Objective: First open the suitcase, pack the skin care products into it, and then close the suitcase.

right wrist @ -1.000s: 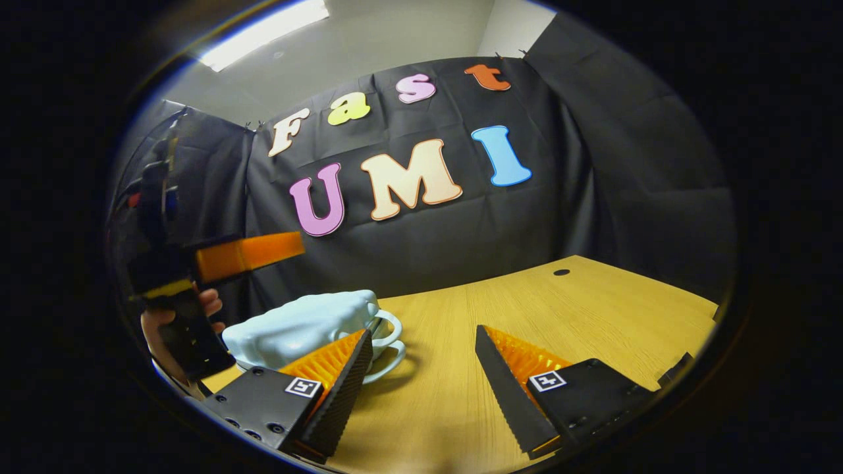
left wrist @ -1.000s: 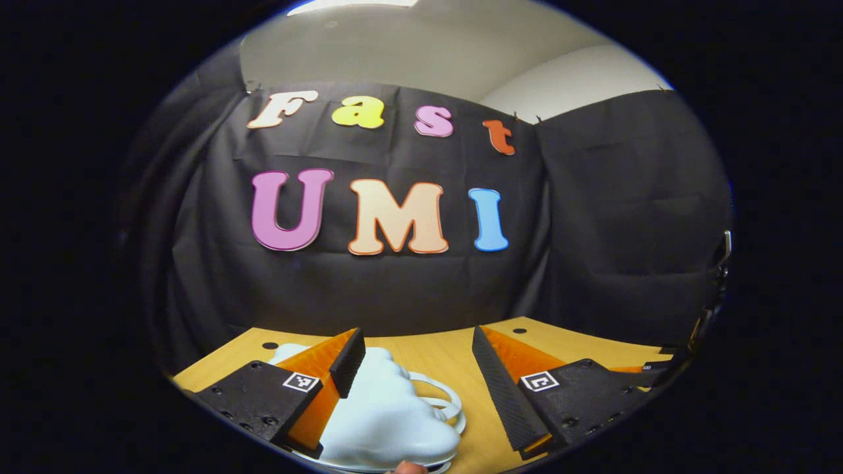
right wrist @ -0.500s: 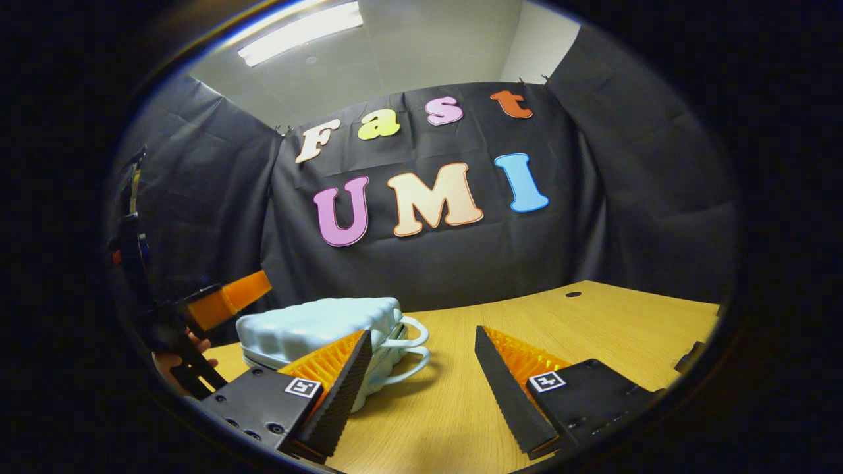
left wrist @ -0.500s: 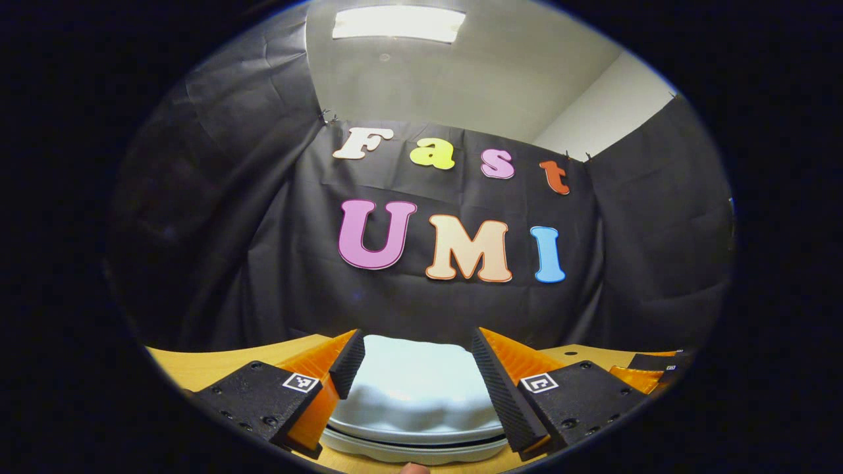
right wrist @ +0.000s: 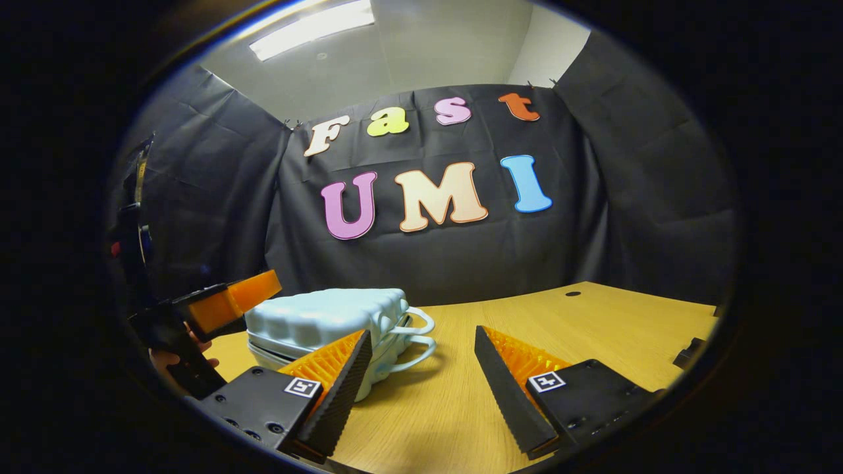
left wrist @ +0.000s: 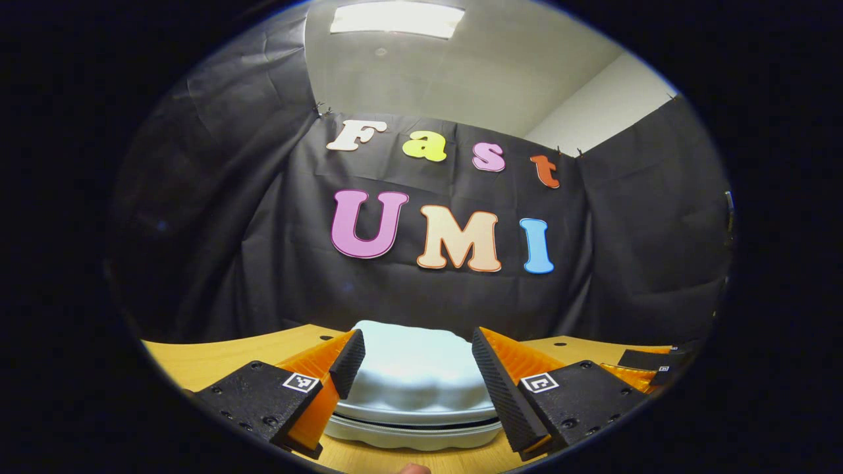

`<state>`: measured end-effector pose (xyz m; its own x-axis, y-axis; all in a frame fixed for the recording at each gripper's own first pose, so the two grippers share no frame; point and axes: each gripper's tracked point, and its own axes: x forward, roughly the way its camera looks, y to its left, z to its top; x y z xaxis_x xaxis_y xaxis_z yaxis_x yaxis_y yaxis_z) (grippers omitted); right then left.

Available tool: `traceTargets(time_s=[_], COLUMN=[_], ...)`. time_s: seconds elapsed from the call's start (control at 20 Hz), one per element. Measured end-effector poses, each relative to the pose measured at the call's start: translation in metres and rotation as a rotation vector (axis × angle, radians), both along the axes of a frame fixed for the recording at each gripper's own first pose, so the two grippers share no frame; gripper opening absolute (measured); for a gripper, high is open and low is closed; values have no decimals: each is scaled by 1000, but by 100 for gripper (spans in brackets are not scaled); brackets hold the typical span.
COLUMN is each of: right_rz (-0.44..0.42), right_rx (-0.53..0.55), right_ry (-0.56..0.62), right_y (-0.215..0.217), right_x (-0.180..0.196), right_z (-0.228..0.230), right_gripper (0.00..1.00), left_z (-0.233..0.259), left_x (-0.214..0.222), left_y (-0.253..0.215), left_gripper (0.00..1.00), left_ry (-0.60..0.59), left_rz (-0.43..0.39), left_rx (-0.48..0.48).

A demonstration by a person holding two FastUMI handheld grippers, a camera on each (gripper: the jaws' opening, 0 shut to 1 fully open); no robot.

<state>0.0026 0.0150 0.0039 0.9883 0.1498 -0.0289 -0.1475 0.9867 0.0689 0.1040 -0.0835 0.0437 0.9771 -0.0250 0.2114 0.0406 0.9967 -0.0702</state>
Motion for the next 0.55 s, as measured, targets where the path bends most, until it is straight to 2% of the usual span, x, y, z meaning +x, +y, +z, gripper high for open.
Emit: traceTargets(time_s=[0.15,0.35,0.4,0.45,0.55], right_rz=[10,18,20,22,27], right_rx=[4,-5,-5,-4,1], right_ry=[3,6,4,5,13], right_y=[5,9,9,9,10], right_x=[-4,-8,-8,-8,-9], right_z=[-1,-2,-1,-2,-4], right_gripper=[98,98,95,98,98], left_z=[-6,-14,-14,-13,-11], left_x=[-2,-2,-3,-4,-5], left_y=[2,1,0,0,0], left_gripper=[93,95,95,95,95], left_ry=[20,43,43,42,37], left_rz=[0,1,3,5,8], left_rx=[4,21,28,35,44])
